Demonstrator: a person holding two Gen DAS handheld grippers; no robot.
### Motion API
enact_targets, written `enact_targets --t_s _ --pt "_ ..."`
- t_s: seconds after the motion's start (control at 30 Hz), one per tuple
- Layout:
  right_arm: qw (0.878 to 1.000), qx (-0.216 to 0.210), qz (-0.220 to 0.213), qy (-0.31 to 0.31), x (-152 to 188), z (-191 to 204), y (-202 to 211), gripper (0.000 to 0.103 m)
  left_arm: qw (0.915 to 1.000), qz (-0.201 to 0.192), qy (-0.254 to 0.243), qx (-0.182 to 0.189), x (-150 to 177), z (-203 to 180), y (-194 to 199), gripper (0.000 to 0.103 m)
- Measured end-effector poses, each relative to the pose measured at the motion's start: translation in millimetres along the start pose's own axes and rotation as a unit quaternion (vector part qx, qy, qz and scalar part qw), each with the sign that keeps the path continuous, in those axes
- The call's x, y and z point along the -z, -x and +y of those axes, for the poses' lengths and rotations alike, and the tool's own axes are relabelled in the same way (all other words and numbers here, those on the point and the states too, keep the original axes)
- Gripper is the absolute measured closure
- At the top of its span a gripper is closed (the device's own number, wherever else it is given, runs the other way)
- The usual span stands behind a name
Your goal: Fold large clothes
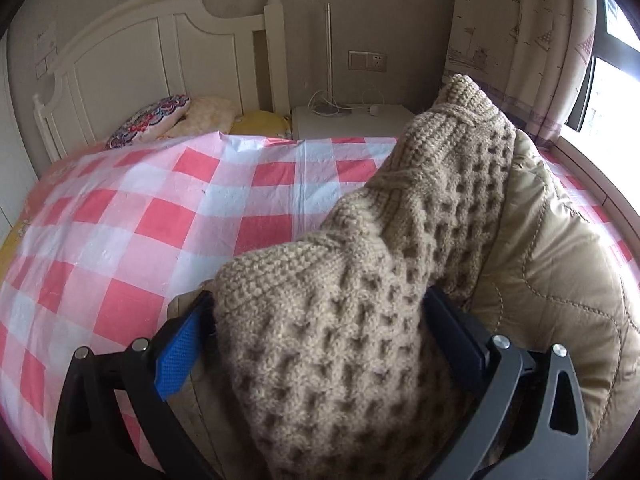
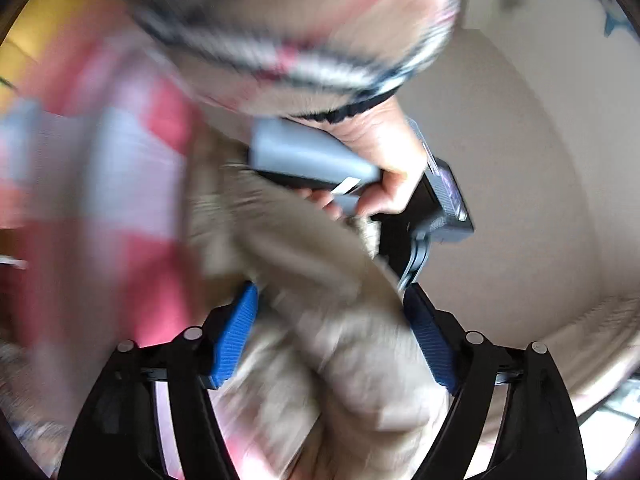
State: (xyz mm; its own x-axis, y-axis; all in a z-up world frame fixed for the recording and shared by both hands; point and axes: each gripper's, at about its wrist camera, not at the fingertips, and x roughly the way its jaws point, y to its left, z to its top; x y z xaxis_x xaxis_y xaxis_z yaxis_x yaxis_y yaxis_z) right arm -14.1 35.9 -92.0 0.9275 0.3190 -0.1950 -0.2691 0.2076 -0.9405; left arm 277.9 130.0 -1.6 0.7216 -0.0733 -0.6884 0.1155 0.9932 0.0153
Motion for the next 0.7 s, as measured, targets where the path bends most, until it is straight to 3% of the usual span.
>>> enact_targets --t_s 0.1,0.17,0.27,0.37,0.5,0.57,0.63,0.7 --pt "0.985 -0.118 -0.020 -0.121 30.2 -51.5 34.2 0.025 0.9999 -0.004 0.011 0.004 -3.3 8.9 2.2 0.002" --pt "0.967 -0.135 -0.028 -0.212 49.5 -97.0 40.4 0.032 0.9997 -0.016 0.016 -0.002 -0.2 9.8 5.3 0.002" --pt "0.929 -0.128 -0.042 -0.344 78.7 -172.2 30.6 0.032 0.9992 -0.031 0.018 -0.018 1.9 5.7 13.1 0.002" --pt "0.878 -0.138 -0.041 -0.456 98.8 -241.0 -21.3 0.038 0.9985 -0.042 0.021 -0.029 3.5 5.0 20.1 0.002" --pt "0.797 -0.162 0.013 -0.582 131.2 -299.8 -120.0 0.050 0.9977 -0.050 0.032 -0.033 6.3 7.3 25.6 0.002" --pt "0.772 -0.178 0.028 -0.610 130.1 -307.4 -169.1 0.056 0.9972 -0.056 0.036 -0.034 8.0 8.2 28.2 0.002" --pt "0.769 -0.195 0.057 -0.606 122.0 -303.2 -218.0 0.056 0.9970 -0.058 0.039 -0.033 9.3 9.2 29.4 0.002" --pt "0.788 -0.244 0.121 -0.553 109.2 -275.7 -265.4 0.056 0.9969 -0.059 0.043 -0.029 9.6 11.5 28.8 0.002"
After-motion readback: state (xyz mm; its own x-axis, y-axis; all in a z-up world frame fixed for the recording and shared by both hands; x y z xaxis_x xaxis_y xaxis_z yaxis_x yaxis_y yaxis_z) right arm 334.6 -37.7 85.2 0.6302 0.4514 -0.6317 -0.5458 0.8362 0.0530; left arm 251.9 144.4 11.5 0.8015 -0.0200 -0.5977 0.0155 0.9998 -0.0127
